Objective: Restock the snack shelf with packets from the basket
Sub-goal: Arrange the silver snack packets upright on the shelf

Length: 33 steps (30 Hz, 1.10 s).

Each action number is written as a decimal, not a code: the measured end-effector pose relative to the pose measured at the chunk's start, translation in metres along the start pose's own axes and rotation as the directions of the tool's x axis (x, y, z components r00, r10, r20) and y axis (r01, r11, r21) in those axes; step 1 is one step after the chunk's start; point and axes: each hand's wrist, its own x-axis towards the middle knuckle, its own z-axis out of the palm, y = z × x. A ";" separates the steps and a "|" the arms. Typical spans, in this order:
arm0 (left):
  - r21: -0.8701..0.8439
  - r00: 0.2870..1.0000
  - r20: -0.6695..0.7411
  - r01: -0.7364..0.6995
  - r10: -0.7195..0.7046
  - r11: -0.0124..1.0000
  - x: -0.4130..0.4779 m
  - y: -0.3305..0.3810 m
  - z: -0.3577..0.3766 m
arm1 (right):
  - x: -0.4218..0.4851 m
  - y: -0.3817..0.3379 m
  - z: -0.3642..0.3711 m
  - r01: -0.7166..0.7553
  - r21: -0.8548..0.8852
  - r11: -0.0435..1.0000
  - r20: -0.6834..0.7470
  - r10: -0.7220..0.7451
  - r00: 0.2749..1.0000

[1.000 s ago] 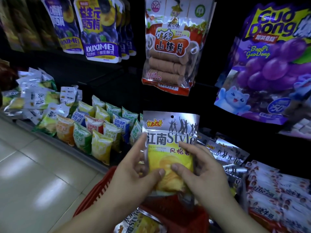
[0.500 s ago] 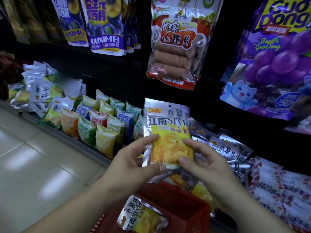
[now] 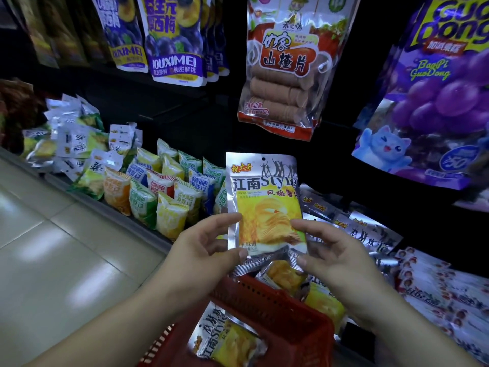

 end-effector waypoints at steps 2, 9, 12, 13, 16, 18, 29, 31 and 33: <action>0.002 0.999 0.048 0.021 -0.021 1.000 0.000 0.001 -0.003 | -0.001 -0.001 0.000 0.007 -0.023 1.000 0.011 -0.007 1.000; 0.041 0.998 -0.042 0.046 -0.044 0.998 -0.003 0.001 -0.001 | 0.005 0.006 -0.001 0.080 -0.393 0.916 -0.109 -0.133 0.985; 0.058 0.994 -0.108 0.016 -0.010 0.998 -0.010 0.001 0.014 | 0.002 0.006 0.006 0.168 -0.371 0.913 -0.054 -0.202 0.978; 0.061 0.994 -0.111 0.008 -0.001 0.998 -0.013 0.002 0.021 | -0.001 0.003 0.012 0.180 -0.284 0.942 -0.019 -0.193 0.981; 0.053 0.997 -0.049 -0.059 0.062 0.997 -0.024 0.001 0.044 | -0.009 -0.009 0.030 0.059 0.079 0.995 0.085 -0.066 0.994; 0.083 0.990 0.036 -0.137 0.135 0.987 -0.031 -0.001 0.056 | -0.010 -0.012 0.034 -0.017 0.204 0.979 0.083 0.000 0.997; 0.473 0.883 -0.027 -0.401 0.468 0.784 -0.008 -0.006 0.037 | 0.002 0.007 0.022 0.024 0.062 0.998 -0.054 -0.021 0.998; 0.443 0.930 -0.183 -0.211 0.318 0.871 0.000 0.000 0.024 | 0.001 0.004 0.020 0.006 0.104 0.995 -0.009 -0.005 1.000; 0.204 0.971 -0.213 -0.063 0.107 0.977 0.003 0.003 0.018 | 0.001 0.002 0.018 -0.005 0.133 0.991 0.013 0.004 1.000</action>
